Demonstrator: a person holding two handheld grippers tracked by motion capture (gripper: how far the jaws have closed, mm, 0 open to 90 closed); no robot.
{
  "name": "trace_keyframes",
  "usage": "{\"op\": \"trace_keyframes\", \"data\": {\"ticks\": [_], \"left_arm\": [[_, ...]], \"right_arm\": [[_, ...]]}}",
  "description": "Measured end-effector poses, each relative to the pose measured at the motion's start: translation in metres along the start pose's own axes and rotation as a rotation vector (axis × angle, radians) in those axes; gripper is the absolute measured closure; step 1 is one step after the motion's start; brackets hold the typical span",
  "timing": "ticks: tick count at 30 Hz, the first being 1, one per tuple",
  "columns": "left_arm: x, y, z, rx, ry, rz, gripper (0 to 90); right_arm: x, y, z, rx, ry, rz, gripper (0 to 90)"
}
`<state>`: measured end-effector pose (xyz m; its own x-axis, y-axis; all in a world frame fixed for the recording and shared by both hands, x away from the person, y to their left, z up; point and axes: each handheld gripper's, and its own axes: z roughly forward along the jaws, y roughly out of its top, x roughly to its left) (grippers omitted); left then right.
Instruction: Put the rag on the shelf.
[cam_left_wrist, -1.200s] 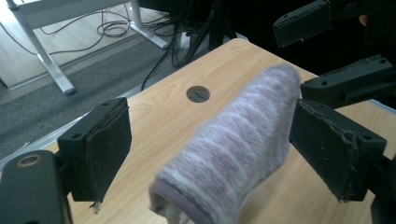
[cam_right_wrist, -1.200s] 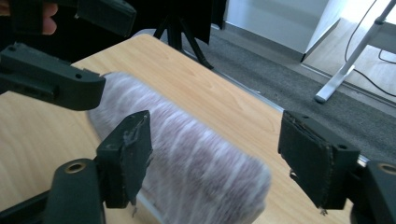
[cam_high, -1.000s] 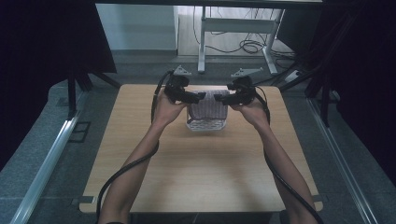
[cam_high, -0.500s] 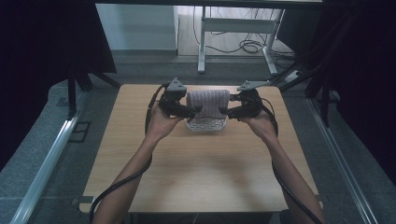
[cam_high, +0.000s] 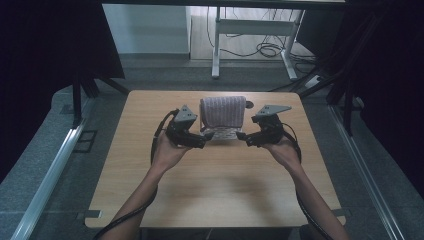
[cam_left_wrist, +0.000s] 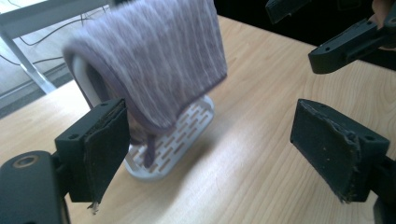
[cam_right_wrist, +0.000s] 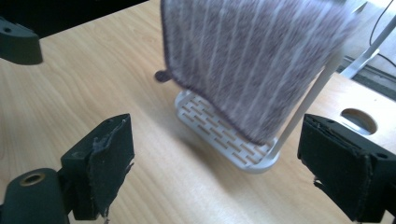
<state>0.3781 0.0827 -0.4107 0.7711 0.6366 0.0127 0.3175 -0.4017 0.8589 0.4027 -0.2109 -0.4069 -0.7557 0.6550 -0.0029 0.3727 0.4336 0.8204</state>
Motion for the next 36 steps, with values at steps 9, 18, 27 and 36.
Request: {"op": "trace_keyframes", "data": {"ticks": [9,18,27,36], "left_arm": [[-0.014,-0.034,0.01,0.024,-0.01,-0.01,12.2],[-0.025,-0.064,0.017,0.058,-0.018,-0.016,12.2],[-0.031,-0.095,0.03,0.119,-0.029,-0.023,11.7],[-0.03,-0.125,0.048,0.265,0.016,-0.05,11.6]], "right_arm": [[0.011,-0.032,0.01,0.03,0.017,0.004,10.0],[0.022,-0.066,0.028,0.091,0.042,0.013,10.1],[0.029,-0.097,0.045,0.165,0.057,0.034,8.8],[0.032,-0.122,0.064,0.207,0.027,-0.021,0.0]]}}
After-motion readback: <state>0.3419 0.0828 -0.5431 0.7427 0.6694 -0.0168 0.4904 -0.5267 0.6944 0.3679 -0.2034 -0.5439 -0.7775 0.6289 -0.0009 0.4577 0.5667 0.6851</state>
